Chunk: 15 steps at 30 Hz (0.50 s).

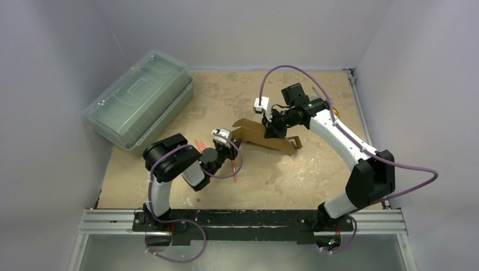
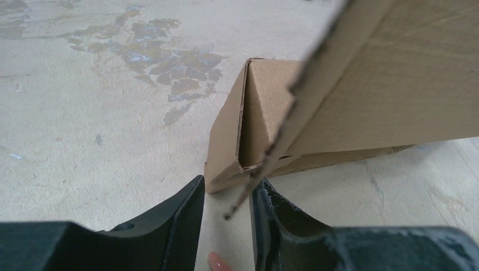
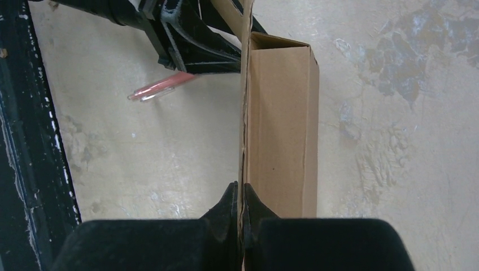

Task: Fold the paper box
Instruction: Fold the paper box at the center of the board.

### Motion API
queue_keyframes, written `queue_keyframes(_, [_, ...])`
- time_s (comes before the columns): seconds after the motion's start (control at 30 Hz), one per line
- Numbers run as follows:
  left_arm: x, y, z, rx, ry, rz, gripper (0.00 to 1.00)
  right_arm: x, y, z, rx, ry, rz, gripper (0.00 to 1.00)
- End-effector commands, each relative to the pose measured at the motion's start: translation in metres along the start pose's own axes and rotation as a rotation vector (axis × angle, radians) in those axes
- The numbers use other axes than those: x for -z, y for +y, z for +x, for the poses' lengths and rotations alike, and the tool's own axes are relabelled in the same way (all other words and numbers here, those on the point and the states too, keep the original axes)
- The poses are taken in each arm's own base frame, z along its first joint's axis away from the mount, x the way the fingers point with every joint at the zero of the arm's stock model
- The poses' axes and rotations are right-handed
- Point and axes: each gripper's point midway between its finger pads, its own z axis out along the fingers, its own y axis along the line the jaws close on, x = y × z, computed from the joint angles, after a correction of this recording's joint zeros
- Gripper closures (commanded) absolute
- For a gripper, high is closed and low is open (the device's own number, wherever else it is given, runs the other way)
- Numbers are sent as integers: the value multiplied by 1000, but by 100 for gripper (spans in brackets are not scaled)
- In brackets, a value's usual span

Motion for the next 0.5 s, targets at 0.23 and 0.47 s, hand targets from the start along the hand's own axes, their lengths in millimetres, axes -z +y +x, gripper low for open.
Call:
queue_keyframes(0.23, [-16, -12, -75, 97, -303, 15, 67, 1, -9, -14, -47, -29, -22, 100])
queue_keyframes(0.47, [-24, -12, -75, 94, -313, 8, 67, 3, -18, -16, -61, -30, 6, 100])
